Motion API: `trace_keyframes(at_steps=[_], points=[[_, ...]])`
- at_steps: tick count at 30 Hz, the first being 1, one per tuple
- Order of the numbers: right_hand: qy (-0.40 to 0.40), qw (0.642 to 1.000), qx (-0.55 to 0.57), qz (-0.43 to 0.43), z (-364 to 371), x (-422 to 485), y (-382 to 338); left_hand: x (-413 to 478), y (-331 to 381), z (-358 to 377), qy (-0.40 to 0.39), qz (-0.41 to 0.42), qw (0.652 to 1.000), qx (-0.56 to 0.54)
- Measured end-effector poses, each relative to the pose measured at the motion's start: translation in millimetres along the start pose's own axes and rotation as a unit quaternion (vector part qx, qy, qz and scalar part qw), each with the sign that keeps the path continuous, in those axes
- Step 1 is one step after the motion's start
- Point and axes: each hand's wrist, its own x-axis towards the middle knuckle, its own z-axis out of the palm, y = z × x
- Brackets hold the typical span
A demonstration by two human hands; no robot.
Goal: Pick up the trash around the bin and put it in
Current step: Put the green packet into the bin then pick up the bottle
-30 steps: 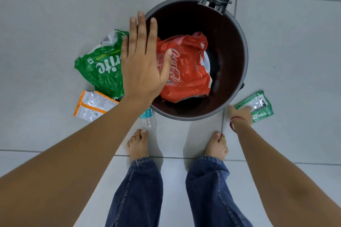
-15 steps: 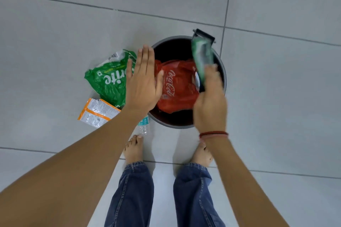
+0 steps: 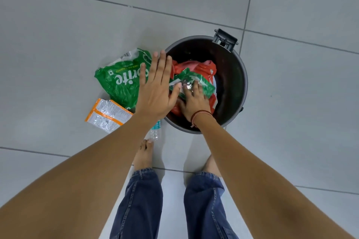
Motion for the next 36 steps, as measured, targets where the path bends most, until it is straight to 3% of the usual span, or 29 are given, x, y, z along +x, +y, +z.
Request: trace_keyframes(at_steps=[2, 5, 7, 9, 12, 15, 19, 23, 25, 27, 29, 32, 34, 36], points=[[0.111, 0.993, 0.020, -0.023, -18, -14, 3, -6, -1, -2, 0.041, -0.048, 0.995, -0.081], [0.293, 0.956, -0.004, -0.030, -42, -29, 21, -23, -10, 4, 0.118, -0.222, 0.951, -0.182], [0.343, 0.939, -0.029, 0.001, -54, -31, 38, -38, -18, 21, 0.092, -0.342, 0.915, -0.195], [0.341, 0.938, -0.063, 0.025, -60, -27, 53, -51, -24, 42, -0.008, -0.405, 0.890, -0.208], [0.335, 0.937, -0.094, 0.018, -60, -19, 66, -64, -24, 74, -0.179, -0.388, 0.879, -0.213], [0.354, 0.929, -0.103, 0.010, -57, -14, 69, -62, -16, 96, -0.238, -0.418, 0.848, -0.222], [0.367, 0.924, -0.111, 0.011, -54, -11, 71, -55, -8, 113, -0.238, -0.497, 0.790, -0.267], [0.372, 0.923, -0.100, 0.009, -53, -12, 70, -55, -7, 108, -0.232, -0.530, 0.771, -0.267], [0.368, 0.925, -0.099, 0.013, -54, -12, 69, -58, 2, 90, -0.157, -0.574, 0.746, -0.299], [0.362, 0.927, -0.094, 0.017, -56, -13, 68, -60, 13, 62, -0.026, -0.610, 0.719, -0.331], [0.357, 0.930, -0.086, 0.017, -58, -15, 66, -59, 20, 28, 0.137, -0.567, 0.728, -0.361], [0.351, 0.933, -0.080, 0.016, -59, -15, 66, -42, 29, -18, 0.328, -0.367, 0.799, -0.345], [0.350, 0.933, -0.081, 0.017, -59, -15, 67, -22, 44, -27, 0.335, -0.241, 0.847, -0.335], [0.347, 0.934, -0.080, 0.016, -59, -15, 68, 0, 70, -24, 0.246, -0.194, 0.892, -0.324]])
